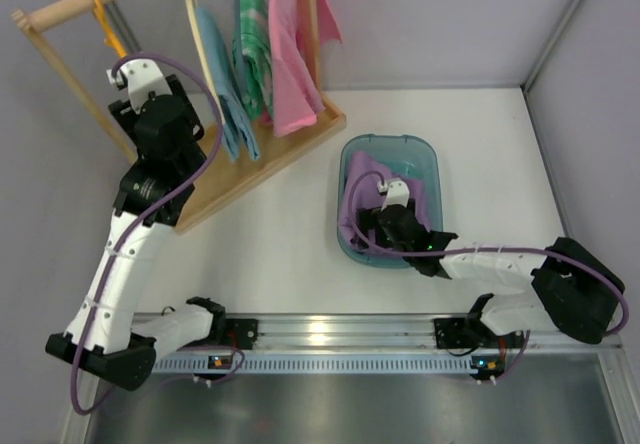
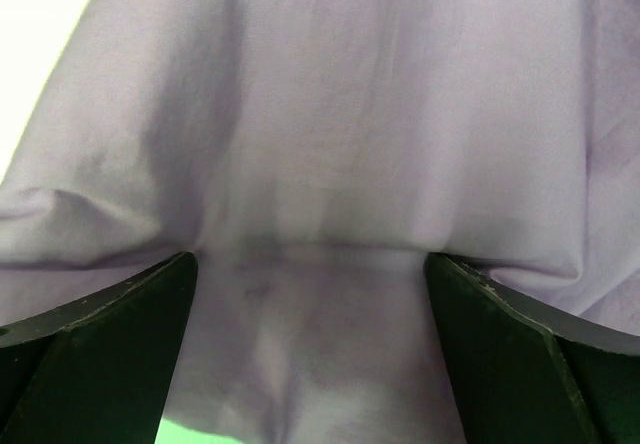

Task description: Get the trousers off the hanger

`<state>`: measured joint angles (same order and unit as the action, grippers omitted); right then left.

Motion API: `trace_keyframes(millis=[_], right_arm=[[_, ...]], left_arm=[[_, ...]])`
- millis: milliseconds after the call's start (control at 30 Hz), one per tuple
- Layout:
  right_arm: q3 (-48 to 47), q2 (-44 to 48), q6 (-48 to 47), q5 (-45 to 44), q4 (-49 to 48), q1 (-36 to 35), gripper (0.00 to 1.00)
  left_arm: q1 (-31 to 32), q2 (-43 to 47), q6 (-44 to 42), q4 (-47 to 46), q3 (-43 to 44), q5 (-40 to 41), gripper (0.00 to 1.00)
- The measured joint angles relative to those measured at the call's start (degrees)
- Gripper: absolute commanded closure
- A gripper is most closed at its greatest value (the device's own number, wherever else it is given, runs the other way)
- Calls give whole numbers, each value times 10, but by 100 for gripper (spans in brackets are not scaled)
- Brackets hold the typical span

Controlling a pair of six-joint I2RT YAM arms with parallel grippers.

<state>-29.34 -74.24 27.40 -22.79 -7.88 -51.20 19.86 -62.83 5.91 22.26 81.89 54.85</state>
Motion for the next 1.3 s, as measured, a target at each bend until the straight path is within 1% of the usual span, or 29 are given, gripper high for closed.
trace_keyframes(millis=[33,100,233,367,500,533,667,800,867,933,967,1067,1100,1167,1200,1267,1300], right_arm=[[0,6,-2,1,4,0,1],[0,24,-3,3,13,0,1],[-10,94,-14,13,44,0,1],[-66,154,-30,14,83,0,1],[-111,191,-45,2,96,0,1],[-116,198,-48,0,97,1,1],[-122,197,-54,0,106,7,1],[-122,164,-53,-15,122,9,1],[-116,148,-50,-16,121,20,1],[-95,140,-43,-13,110,42,1],[-79,134,-36,-7,102,59,1],[-40,107,-17,13,88,112,1],[-31,97,-12,17,88,128,1],[-17,84,-3,22,88,145,1],[-14,82,-1,26,87,146,2],[-11,84,3,32,85,146,2],[-10,85,3,34,84,146,2]], left_arm=[[1,9,1,15,-3,-4,13],[1,29,12,43,-2,-20,9],[1,66,33,106,37,-70,8],[1,92,52,141,80,-135,8],[1,108,66,163,107,-193,9],[1,108,69,169,119,-220,10],[1,87,90,183,174,-342,15],[3,33,111,179,225,-475,17],[12,3,116,178,230,-508,18],[30,-29,118,181,230,-523,18],[43,-43,118,181,230,-520,18],[143,-86,104,187,230,-446,18],[210,-100,93,187,229,-399,17],[313,-119,75,183,224,-335,17],[376,-130,67,183,221,-297,17],[450,-147,58,178,214,-243,17],[476,-152,56,176,209,-224,17]])
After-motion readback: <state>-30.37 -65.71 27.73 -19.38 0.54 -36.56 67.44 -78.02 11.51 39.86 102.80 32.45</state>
